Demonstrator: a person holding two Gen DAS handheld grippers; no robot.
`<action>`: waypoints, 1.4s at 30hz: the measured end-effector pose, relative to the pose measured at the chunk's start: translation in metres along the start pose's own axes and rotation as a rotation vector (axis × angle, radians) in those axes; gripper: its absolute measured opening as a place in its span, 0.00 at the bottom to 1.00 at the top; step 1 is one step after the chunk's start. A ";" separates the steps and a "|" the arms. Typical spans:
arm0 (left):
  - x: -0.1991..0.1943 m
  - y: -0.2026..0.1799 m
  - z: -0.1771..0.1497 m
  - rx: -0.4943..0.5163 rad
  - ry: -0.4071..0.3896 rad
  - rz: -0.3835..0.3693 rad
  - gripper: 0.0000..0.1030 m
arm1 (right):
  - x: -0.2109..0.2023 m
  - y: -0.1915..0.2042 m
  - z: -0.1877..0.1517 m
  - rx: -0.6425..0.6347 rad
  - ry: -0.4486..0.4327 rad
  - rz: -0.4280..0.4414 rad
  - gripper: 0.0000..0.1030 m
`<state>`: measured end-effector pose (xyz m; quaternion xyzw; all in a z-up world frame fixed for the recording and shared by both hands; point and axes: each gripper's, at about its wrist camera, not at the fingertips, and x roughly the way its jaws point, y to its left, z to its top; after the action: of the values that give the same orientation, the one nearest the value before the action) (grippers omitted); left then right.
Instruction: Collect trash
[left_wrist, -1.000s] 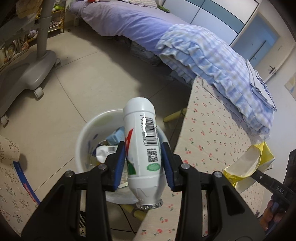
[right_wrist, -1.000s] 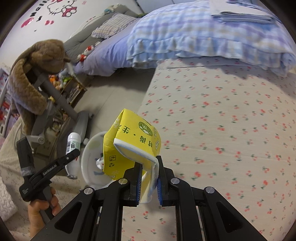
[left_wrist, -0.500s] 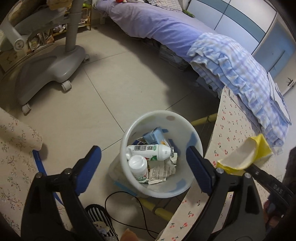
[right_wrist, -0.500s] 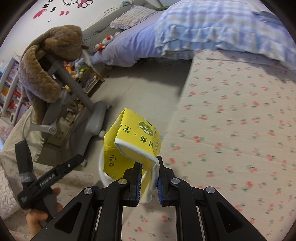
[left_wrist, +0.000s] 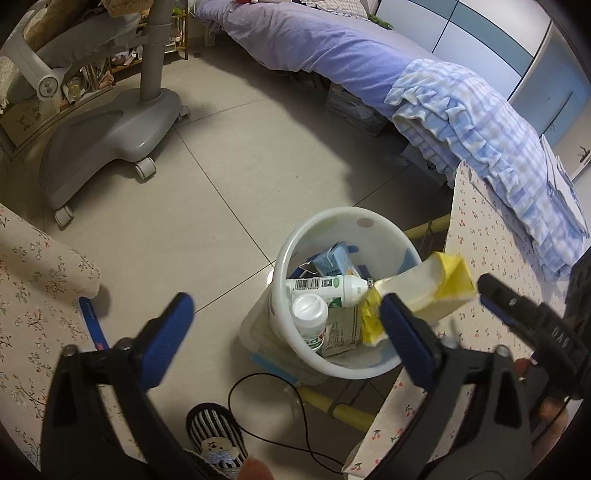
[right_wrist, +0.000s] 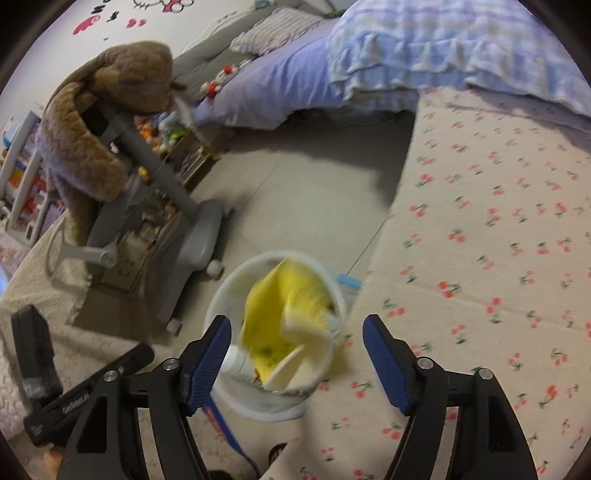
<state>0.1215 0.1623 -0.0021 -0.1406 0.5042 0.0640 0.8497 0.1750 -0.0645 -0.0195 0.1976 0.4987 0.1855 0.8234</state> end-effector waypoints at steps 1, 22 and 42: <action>0.000 -0.001 -0.001 0.004 -0.002 0.001 0.99 | -0.003 -0.001 0.001 -0.003 -0.003 -0.008 0.74; -0.052 -0.091 -0.066 0.204 -0.057 -0.079 0.99 | -0.178 -0.045 -0.067 -0.061 -0.144 -0.302 0.82; -0.081 -0.109 -0.118 0.246 -0.180 -0.041 0.99 | -0.198 -0.043 -0.139 -0.190 -0.223 -0.473 0.83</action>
<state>0.0105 0.0254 0.0341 -0.0395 0.4270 -0.0029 0.9034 -0.0306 -0.1816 0.0477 0.0168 0.4175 0.0112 0.9084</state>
